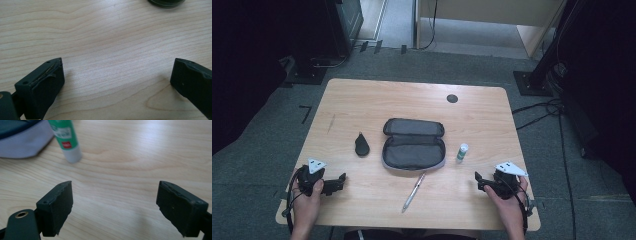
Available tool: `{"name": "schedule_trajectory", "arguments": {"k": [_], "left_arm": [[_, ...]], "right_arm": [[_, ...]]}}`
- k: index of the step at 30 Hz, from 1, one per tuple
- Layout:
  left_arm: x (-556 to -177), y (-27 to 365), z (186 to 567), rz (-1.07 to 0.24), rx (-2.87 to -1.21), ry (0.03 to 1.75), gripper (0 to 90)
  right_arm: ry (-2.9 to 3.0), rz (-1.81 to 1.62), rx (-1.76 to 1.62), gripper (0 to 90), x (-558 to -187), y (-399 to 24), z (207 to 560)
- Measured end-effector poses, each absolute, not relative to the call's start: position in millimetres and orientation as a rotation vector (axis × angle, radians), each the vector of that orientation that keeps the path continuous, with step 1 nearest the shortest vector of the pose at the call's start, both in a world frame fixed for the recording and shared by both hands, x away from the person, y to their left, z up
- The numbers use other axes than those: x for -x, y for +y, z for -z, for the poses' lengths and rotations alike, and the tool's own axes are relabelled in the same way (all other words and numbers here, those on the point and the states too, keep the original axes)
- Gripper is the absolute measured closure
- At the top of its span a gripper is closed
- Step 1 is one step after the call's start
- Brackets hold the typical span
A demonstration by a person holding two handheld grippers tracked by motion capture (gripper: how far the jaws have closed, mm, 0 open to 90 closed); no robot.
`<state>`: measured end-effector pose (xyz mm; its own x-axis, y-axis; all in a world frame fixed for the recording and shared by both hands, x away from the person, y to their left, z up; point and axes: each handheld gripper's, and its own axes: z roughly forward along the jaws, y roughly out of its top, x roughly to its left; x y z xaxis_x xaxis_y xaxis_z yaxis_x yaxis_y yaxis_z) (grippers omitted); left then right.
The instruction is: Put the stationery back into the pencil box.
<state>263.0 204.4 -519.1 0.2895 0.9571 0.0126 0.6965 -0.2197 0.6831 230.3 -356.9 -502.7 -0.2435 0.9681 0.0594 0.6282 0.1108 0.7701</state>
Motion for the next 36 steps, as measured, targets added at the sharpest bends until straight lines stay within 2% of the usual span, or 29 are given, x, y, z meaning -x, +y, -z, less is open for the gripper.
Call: {"name": "schedule_trajectory", "arguments": {"k": [9,19,36], "left_arm": [[-263.0,204.2,519.0,-0.594,-1.999,1.465,0.0],[-263.7,203.8,519.1,-0.590,-2.001,1.459,0.0],[-263.7,203.8,519.1,-0.589,-2.002,1.459,0.0]], "right_arm": [[1.946,-1.057,-1.495,17.0,-237.2,-338.5,483.9],[1.960,-1.160,-1.445,26.6,-248.5,-322.3,467.0],[1.955,-1.163,-1.458,33.1,-273.8,-307.3,464.6]]}}
